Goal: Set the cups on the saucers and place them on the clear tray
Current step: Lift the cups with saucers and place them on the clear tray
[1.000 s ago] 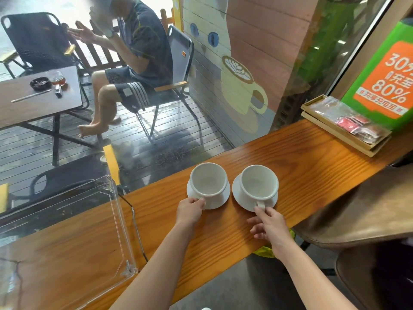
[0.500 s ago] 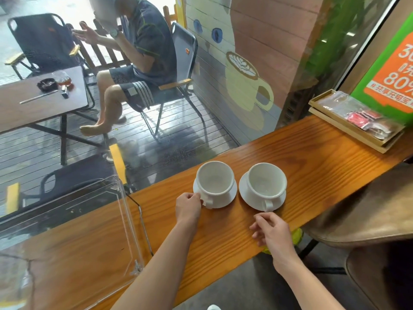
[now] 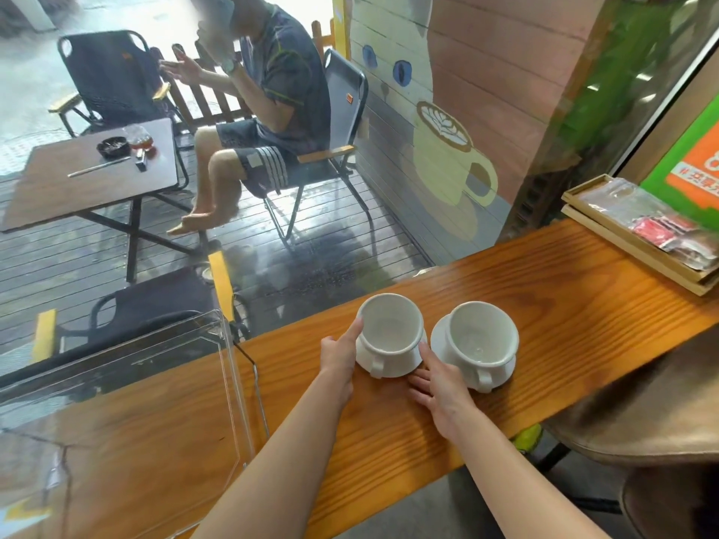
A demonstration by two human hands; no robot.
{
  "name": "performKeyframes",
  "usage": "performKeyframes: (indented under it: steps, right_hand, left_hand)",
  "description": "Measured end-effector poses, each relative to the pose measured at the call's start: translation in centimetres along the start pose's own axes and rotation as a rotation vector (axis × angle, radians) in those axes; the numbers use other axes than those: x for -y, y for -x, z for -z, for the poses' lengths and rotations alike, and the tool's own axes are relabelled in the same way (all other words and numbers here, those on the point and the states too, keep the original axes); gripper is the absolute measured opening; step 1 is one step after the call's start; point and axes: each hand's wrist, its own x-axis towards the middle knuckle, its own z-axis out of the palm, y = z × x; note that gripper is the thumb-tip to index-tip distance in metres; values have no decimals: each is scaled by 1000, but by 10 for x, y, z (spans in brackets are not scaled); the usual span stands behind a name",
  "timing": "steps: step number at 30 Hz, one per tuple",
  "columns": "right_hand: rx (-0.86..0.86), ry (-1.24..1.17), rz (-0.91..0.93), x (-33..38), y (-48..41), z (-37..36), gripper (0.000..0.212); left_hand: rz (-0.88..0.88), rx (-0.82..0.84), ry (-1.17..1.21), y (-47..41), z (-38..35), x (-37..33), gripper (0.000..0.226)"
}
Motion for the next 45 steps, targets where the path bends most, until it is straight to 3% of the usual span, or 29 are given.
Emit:
performKeyframes:
  steps: [6, 17, 24, 28, 33, 45]
  right_hand:
    - [14, 6, 4, 1, -9, -7, 59]
    - [37, 46, 31, -5, -9, 3, 56]
    - [130, 181, 37, -12, -5, 14, 76]
    - [201, 228, 21, -7, -5, 19, 63]
    - [215, 202, 22, -8, -5, 22, 59]
    - [241, 103, 84, -16, 8, 33, 93]
  left_hand:
    - [43, 40, 67, -9, 0, 1, 75]
    - [91, 74, 94, 6, 14, 9, 68]
    - [149, 66, 77, 22, 26, 20, 44]
    - [149, 42, 47, 23, 30, 21, 48]
    - [192, 71, 160, 27, 33, 22, 36]
    - [260, 142, 304, 50, 39, 22, 40]
